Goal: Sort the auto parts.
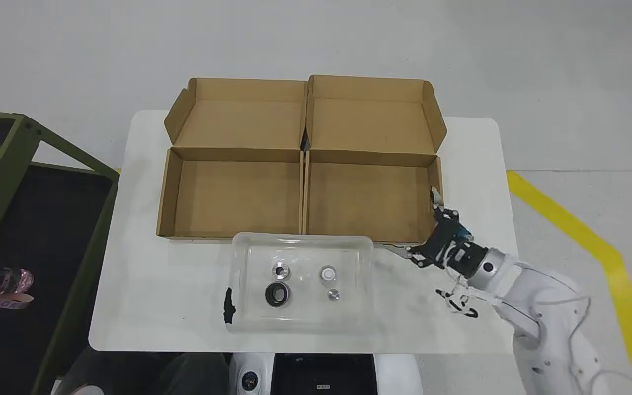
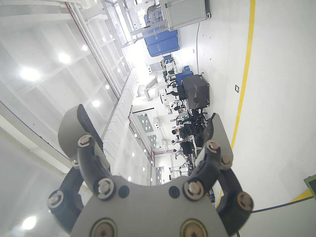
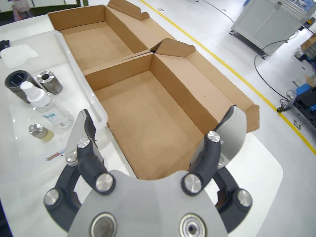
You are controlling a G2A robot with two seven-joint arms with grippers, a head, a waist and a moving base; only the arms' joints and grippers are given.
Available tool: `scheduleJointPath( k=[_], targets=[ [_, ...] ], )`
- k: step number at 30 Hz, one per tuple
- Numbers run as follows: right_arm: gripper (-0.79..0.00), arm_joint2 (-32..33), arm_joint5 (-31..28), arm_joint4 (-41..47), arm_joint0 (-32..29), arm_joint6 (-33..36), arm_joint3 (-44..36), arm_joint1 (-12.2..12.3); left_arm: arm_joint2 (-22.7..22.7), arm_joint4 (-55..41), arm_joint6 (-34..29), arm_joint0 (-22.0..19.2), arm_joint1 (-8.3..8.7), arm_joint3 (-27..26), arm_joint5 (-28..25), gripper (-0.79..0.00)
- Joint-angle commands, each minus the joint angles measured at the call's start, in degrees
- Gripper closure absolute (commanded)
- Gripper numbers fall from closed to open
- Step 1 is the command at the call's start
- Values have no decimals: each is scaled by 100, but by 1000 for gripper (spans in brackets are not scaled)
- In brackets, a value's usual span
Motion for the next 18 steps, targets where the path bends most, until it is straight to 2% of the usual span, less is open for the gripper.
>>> scheduleJointPath(
  k=[1,11,18],
  targets=[
    [-785,-207,-79,11,27,181,-104,3,0,0,0,0,0,0,0,-785],
    [-785,-948,-593,406,130,968,-498,46,0,0,0,0,0,0,0,-785],
    [-785,-1413,-697,330,346,1489,-539,74,0,0,0,0,0,0,0,-785]
  ],
)
